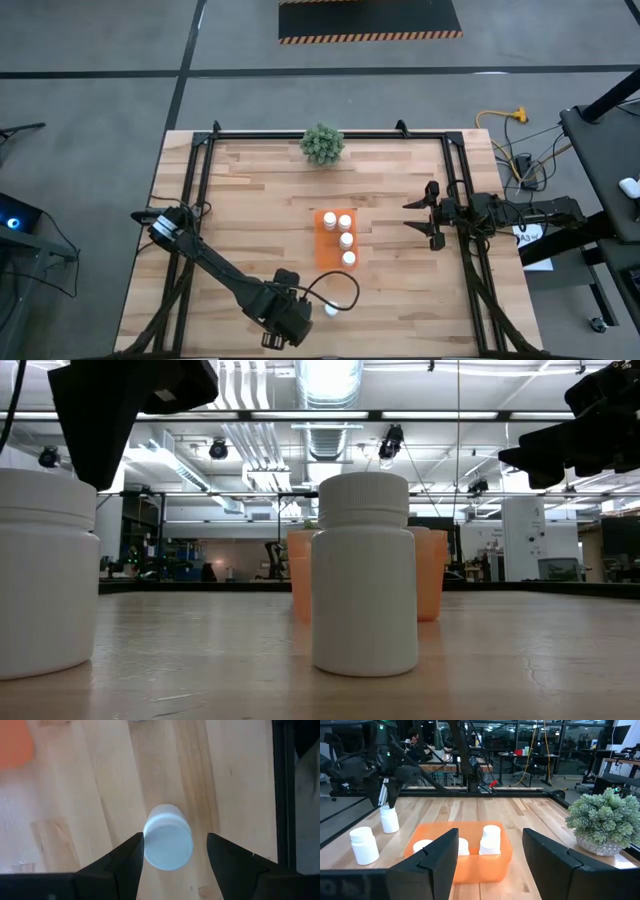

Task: Pick and place pill bottles into a basket
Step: Put the white pill bottle into the orange bin

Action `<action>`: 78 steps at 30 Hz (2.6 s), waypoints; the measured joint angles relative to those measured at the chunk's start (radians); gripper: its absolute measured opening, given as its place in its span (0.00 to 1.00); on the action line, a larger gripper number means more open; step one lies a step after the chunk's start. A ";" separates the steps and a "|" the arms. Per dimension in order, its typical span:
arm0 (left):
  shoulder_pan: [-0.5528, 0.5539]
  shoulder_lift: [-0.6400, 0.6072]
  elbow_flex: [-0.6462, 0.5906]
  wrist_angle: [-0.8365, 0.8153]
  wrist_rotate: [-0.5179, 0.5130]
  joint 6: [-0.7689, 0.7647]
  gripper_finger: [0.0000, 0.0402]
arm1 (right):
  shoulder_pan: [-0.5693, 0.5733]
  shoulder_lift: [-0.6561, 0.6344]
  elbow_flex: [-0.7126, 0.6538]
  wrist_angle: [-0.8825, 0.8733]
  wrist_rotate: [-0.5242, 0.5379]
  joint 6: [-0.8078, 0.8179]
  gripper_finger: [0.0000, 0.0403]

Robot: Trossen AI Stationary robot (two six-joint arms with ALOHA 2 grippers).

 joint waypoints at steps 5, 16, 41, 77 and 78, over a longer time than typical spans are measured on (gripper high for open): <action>0.000 -0.001 0.000 0.017 -0.002 0.000 0.49 | 0.000 0.000 0.000 0.000 0.000 0.000 0.52; 0.000 -0.001 0.000 0.014 -0.003 0.004 0.49 | 0.000 0.000 0.000 0.000 0.000 0.002 0.52; 0.001 -0.008 -0.113 0.089 -0.003 -0.003 0.49 | 0.000 0.000 0.000 0.000 0.000 0.000 0.52; 0.003 -0.029 -0.113 0.114 -0.022 -0.004 0.36 | 0.000 0.000 0.000 0.000 0.000 0.001 0.52; 0.005 -0.034 -0.113 0.113 -0.021 -0.004 0.36 | 0.000 0.000 0.000 0.000 0.000 0.001 0.52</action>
